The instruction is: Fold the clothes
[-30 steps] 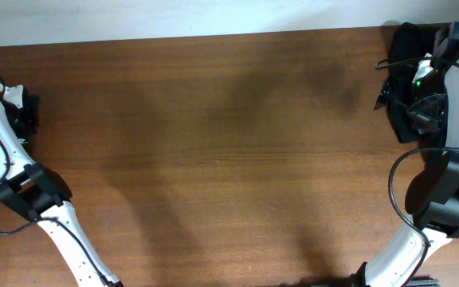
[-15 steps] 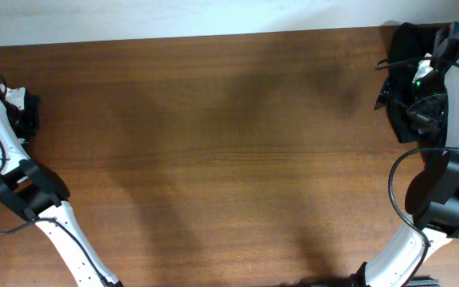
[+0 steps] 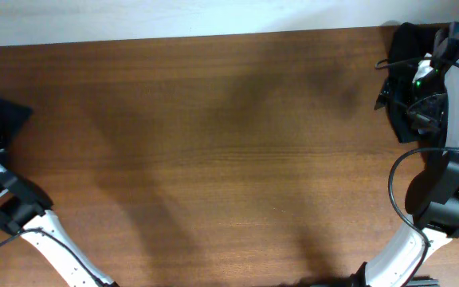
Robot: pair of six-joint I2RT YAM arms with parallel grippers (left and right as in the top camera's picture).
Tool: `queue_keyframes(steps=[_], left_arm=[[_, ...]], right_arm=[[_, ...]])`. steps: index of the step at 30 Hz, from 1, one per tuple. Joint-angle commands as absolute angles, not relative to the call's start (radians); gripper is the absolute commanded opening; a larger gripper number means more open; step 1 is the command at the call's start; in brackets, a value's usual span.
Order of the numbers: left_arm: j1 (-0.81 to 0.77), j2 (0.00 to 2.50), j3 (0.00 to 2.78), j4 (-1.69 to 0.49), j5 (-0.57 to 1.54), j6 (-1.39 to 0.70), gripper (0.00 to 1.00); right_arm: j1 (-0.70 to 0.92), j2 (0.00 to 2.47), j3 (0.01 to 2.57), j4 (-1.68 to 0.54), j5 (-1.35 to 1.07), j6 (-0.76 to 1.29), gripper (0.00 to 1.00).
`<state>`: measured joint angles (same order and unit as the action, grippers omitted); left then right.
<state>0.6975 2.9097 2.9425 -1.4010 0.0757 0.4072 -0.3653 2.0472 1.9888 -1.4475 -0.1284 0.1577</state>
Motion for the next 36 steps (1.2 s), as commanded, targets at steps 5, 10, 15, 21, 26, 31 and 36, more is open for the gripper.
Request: queue_keyframes(steps=[5,10,15,21,26,31,36], left_arm=[[0.706,2.923,2.919,-1.394,0.252,0.443,0.01],[0.659,2.923,2.919,-1.391,0.31,0.443,0.01],[0.598,2.927,2.915,-1.364,0.152,0.418,0.01],[0.557,2.93,2.91,-1.294,0.095,0.41,0.01],[0.551,2.93,2.91,-1.258,0.035,0.41,0.01],[0.56,2.93,2.91,-1.216,0.033,0.411,0.02],[0.561,2.93,2.91,-1.157,0.075,0.421,0.36]], right_arm=[[-0.367,2.037,2.001,-1.447,-0.12,0.166,0.99],[-0.367,2.037,2.001,-1.447,-0.12,0.165,0.99],[-0.367,2.037,2.001,-1.447,-0.12,0.166,0.99],[-0.367,2.037,2.001,-1.447,-0.12,0.166,0.99],[-0.367,2.037,2.001,-1.447,-0.12,0.165,0.99],[-0.367,2.037,2.001,-1.447,-0.12,0.166,0.99],[-0.367,2.037,2.001,-1.447,-0.12,0.165,0.98]])
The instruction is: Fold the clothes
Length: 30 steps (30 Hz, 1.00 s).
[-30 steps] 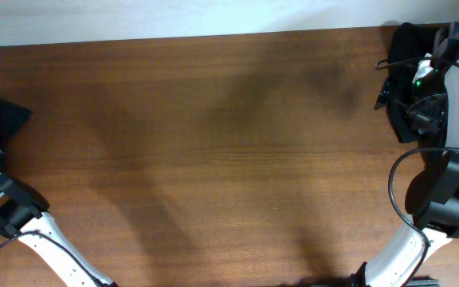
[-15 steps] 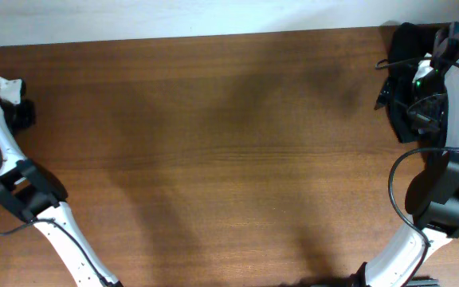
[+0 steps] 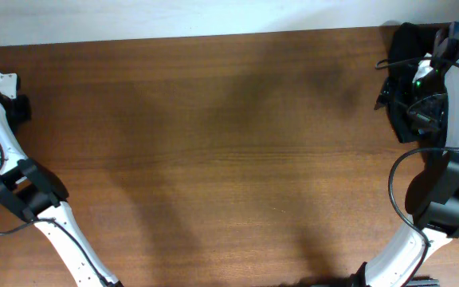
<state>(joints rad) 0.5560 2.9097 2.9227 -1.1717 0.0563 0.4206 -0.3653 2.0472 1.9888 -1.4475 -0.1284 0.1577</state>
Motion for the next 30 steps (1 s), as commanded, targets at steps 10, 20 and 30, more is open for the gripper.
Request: queue_keyframes(steps=[10,20,30], left_arm=[[0.563,2.905,2.912,-1.129,0.253,0.421,0.48],[0.545,2.693,2.919,-1.245,0.39,0.237,0.73],[0.536,2.379,2.919,-1.612,0.623,0.187,0.99]], right_arm=[[-0.367,2.037,2.001,-1.447,-0.12,0.166,0.99],[-0.367,2.037,2.001,-1.447,-0.12,0.166,0.99],[-0.367,2.037,2.001,-1.447,-0.12,0.166,0.99]])
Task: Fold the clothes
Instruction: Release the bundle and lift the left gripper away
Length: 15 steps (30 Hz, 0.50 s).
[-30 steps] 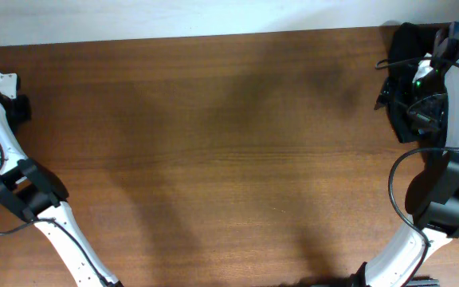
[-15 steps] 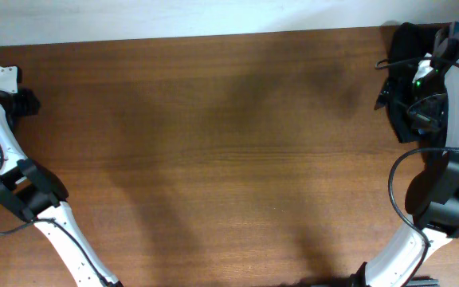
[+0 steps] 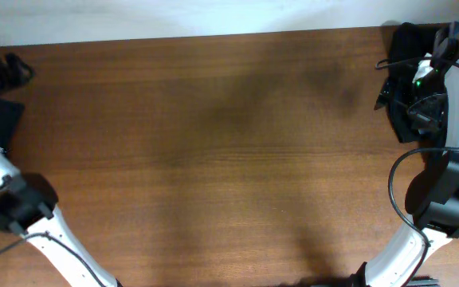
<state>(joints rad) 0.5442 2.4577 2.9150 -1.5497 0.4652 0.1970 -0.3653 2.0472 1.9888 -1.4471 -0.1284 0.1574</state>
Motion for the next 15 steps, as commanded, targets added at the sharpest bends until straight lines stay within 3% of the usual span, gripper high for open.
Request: queue_keyframes(steps=[1,10,15], left_arm=[[0.53,2.357,2.919,-1.656,0.648,0.21,0.99],[0.395,2.037,2.893,-1.688,0.744,0.205,0.99],[0.241,1.795,2.893,-1.688,0.587,0.171,0.99]], right_arm=[[-0.367,2.037,2.001,-1.447,-0.12,0.165,0.99],[-0.367,2.037,2.001,-1.447,-0.12,0.165,0.98],[-0.367,2.037,2.001,-1.447,-0.12,0.165,0.99]])
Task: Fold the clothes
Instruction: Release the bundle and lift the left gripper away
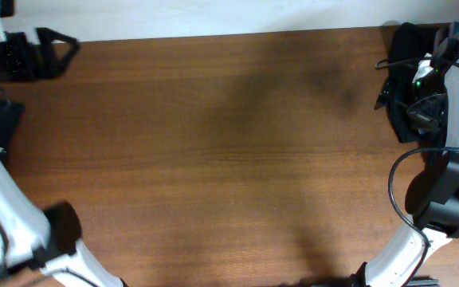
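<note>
A dark garment lies at the table's left edge, partly cut off by the frame. My left gripper (64,46) is raised at the far left corner, above and beyond that garment, pointing right. Its fingers look spread, with nothing between them. More dark cloth (402,56) is heaped at the far right corner. The right arm reaches over that heap, and my right gripper (451,36) sits against the cloth, its fingers lost in the black shapes.
A wide brown wooden table (229,159) fills the view, with a white wall strip along its far edge. The left arm's white link (6,207) runs along the left side. The right arm's base and cables (445,199) stand at the right edge.
My left gripper has shifted right along the far edge and appears larger, closer to the camera. The dark garment at the left edge stays put. The right arm is unchanged.
At first my left arm was low at the left edge beside the dark garment. Later its gripper was further back over the garment, then at the far left corner, and now it is raised there pointing right. The right arm stayed still over its heap.
</note>
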Robot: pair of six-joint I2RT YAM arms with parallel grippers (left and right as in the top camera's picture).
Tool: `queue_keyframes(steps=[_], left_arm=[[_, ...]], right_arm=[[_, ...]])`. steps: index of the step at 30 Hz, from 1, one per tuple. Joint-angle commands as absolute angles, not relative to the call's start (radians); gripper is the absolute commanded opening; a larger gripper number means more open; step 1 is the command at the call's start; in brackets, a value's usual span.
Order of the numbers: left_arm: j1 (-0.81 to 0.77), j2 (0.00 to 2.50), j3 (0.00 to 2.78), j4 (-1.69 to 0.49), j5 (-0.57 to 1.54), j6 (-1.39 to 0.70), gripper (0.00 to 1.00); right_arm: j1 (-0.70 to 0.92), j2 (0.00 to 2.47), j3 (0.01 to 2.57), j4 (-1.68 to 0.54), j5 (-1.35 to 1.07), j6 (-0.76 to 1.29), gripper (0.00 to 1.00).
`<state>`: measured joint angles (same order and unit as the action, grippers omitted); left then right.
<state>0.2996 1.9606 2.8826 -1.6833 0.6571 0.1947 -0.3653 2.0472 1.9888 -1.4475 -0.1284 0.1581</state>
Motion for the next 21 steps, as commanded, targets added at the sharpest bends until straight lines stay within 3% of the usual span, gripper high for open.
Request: queue_keyframes(steps=[1,8,21], left_arm=[[0.204,1.745,2.893,-1.688,0.545,0.17,0.99],[0.027,1.459,2.893,-1.687,0.496,0.17,0.99],[0.02,0.989,2.897,-1.682,0.506,0.169,0.99]], right_arm=[[-0.367,2.037,2.001,-1.447,-0.12,0.165,0.99],[-0.367,2.037,2.001,-1.447,-0.12,0.166,0.99],[-0.367,2.037,2.001,-1.447,-0.12,0.166,0.99]])
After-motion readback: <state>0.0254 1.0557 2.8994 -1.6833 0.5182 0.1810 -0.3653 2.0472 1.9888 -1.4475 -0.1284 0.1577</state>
